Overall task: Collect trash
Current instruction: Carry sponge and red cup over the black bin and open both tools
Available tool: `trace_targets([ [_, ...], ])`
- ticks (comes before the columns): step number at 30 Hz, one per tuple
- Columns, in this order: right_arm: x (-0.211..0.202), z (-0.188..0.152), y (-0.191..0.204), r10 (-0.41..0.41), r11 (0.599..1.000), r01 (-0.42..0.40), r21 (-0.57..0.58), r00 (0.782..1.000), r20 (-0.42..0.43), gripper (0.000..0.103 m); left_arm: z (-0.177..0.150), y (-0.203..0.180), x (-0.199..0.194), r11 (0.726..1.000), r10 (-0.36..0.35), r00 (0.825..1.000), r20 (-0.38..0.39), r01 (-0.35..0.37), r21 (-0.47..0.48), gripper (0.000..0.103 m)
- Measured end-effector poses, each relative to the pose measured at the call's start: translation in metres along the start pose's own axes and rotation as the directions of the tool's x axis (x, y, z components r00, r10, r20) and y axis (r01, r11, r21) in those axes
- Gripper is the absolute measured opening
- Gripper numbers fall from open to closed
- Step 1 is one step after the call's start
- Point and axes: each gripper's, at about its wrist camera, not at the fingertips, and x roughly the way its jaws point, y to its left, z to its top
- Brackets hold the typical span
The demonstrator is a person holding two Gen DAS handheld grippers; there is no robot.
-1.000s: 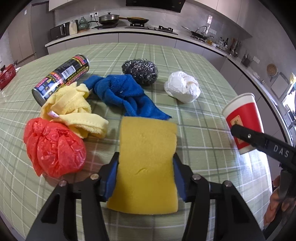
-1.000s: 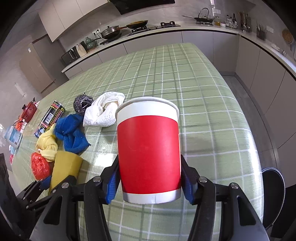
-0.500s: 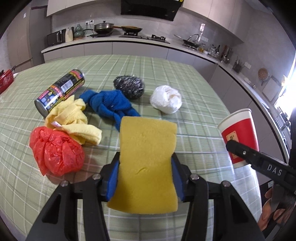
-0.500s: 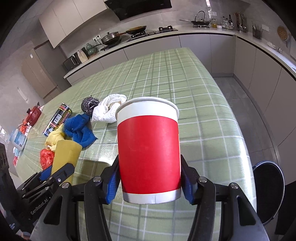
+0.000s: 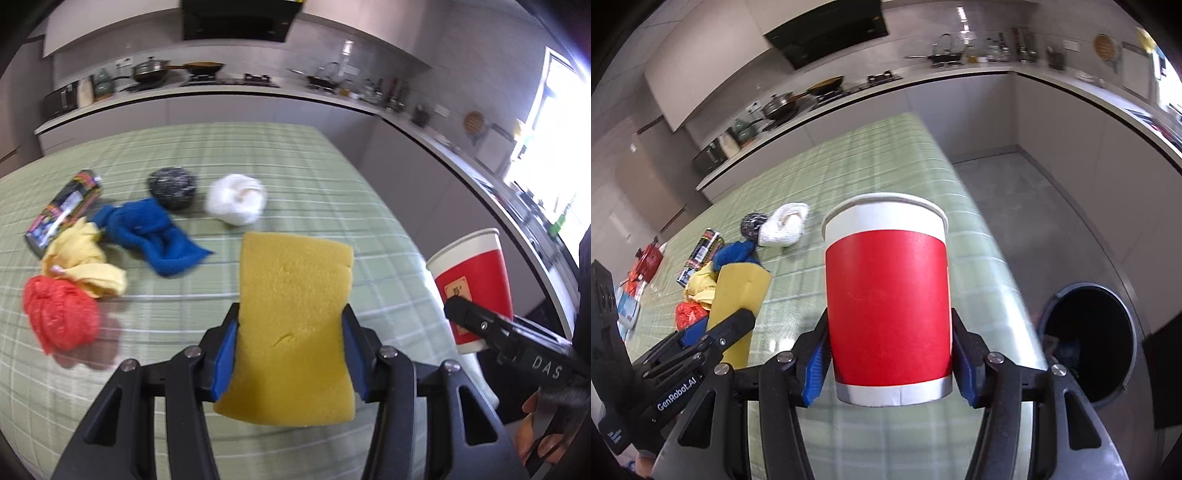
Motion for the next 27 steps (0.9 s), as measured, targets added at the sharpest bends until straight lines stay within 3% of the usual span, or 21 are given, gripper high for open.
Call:
trace_targets([
  [6,-0.023,-0.01,-0.033,-0.028,0.999,0.028,0.036,1.0,0.012,0.059,-0.004,-0.035,0.001,0.999,-0.029,1.0,0.004,0.028,0.036,0.052],
  [13,-0.043,-0.013,-0.083,0.006,0.999,-0.008,0.051,0.999,0.035,0.059,-0.006,-0.092,0.004,0.997,-0.008,1.0,0.026,0.006,0.073,0.052],
  [20,-0.067,-0.007,-0.187,-0.004,0.997,0.001,0.083,0.999,0.035,0.059,-0.007,-0.178,0.031,0.997,-0.022,1.0,-0.001,0.022,0.076,0.052],
  [27,-0.059,-0.017,-0.294,-0.064,0.988,0.069,0.138,0.997,-0.043,0.059,-0.014,-0.258,0.08,0.993,-0.079,0.994,-0.08,0.086,0.084,0.052],
])
